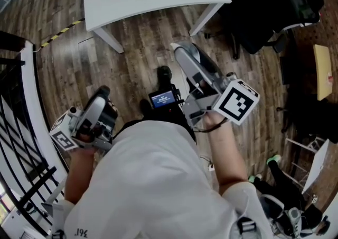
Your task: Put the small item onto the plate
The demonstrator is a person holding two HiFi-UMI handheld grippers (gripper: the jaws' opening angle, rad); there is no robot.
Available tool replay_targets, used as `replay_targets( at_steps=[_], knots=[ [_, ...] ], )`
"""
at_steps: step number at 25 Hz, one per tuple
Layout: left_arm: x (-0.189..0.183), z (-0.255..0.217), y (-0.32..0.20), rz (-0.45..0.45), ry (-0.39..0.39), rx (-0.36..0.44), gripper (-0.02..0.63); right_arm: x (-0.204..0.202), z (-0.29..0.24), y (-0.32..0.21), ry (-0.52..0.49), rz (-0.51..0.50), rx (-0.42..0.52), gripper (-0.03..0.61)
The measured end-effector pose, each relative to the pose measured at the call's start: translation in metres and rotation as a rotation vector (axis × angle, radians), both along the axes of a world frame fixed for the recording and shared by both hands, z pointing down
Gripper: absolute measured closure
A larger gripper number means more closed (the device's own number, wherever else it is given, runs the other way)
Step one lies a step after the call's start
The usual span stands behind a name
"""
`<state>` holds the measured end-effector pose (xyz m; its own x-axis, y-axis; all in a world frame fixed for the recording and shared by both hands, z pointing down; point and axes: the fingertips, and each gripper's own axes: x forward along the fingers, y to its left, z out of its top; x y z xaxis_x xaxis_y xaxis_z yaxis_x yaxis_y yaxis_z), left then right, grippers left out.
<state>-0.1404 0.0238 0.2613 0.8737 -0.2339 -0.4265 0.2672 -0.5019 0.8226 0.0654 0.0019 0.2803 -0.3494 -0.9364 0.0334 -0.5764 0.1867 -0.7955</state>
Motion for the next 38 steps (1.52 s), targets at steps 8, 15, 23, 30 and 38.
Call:
replay_targets(
  at_steps=[8, 15, 23, 30, 38],
  knots=[
    [0.031, 0.005, -0.080, -0.118, -0.006, 0.010, 0.505, 0.029, 0.018, -0.101, 0.007, -0.112, -0.025, 0.258],
    [0.080, 0.001, -0.156, -0.195, -0.003, -0.002, 0.505, 0.069, 0.025, -0.193, 0.019, -0.196, -0.058, 0.258],
    [0.119, 0.007, -0.211, -0.243, -0.033, -0.015, 0.505, 0.101, 0.037, -0.260, 0.006, -0.255, -0.078, 0.258],
    [0.134, 0.007, -0.232, -0.293, -0.032, -0.013, 0.505, 0.110, 0.045, -0.291, 0.011, -0.308, -0.087, 0.258],
    [0.110, 0.008, -0.246, -0.295, -0.033, -0.024, 0.505, 0.089, 0.053, -0.305, 0.025, -0.303, -0.111, 0.258]
  ],
)
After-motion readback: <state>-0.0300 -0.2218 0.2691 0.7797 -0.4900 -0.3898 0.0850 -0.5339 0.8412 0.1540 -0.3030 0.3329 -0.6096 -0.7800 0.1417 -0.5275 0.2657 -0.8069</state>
